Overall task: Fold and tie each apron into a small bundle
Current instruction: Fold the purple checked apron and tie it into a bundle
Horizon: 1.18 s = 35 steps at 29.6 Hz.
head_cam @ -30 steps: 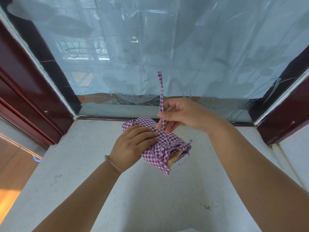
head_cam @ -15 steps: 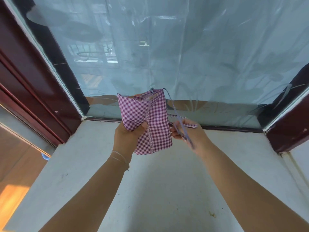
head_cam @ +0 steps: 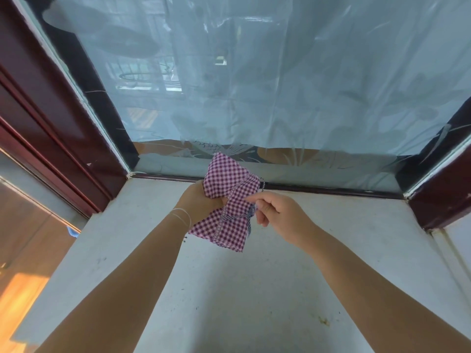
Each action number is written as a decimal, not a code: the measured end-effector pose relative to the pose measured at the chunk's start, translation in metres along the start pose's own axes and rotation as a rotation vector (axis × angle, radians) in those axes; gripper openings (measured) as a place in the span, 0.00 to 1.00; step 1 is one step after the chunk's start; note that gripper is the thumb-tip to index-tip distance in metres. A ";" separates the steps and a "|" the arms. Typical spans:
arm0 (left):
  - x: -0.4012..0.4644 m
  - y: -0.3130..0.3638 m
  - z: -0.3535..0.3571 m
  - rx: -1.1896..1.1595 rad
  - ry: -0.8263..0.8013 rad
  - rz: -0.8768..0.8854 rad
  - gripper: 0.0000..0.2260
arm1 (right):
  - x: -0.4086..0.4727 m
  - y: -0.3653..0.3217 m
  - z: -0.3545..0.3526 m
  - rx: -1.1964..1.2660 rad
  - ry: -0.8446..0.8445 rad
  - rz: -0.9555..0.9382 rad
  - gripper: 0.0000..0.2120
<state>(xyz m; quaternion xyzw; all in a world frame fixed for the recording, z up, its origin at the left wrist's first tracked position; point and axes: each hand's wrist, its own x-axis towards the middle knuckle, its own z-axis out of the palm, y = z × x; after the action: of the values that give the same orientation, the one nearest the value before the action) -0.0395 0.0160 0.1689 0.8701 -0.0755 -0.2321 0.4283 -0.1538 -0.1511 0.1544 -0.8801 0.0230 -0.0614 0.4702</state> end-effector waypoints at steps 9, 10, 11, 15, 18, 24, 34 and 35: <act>0.007 0.039 0.006 0.836 -0.038 0.272 0.11 | -0.019 0.066 0.083 0.369 -0.270 0.808 0.11; 0.013 0.045 0.014 0.856 -0.133 0.254 0.15 | -0.026 0.062 0.105 0.491 -0.311 0.821 0.11; 0.019 0.048 0.018 0.824 -0.231 0.216 0.19 | -0.033 0.058 0.121 0.625 -0.319 0.844 0.11; 0.033 0.041 0.005 0.621 -0.391 0.013 0.29 | -0.047 0.048 0.136 0.915 -0.267 0.868 0.12; 0.039 0.025 -0.010 0.713 -0.302 0.060 0.22 | -0.052 0.061 0.113 0.866 -0.242 0.816 0.13; 0.022 0.000 0.002 0.933 -0.254 0.158 0.12 | -0.031 0.045 0.058 -0.160 -0.095 0.076 0.12; -0.026 0.006 0.035 0.706 -0.536 0.323 0.08 | 0.002 0.017 0.032 -0.754 0.166 -0.529 0.10; -0.027 0.006 0.037 0.658 -0.539 0.327 0.07 | 0.002 0.014 0.028 -0.750 0.175 -0.507 0.10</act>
<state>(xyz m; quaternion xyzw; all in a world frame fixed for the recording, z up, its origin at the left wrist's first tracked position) -0.0801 -0.0047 0.1634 0.8451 -0.3905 -0.3430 0.1251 -0.1479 -0.1358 0.1275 -0.9589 -0.1327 -0.2357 0.0857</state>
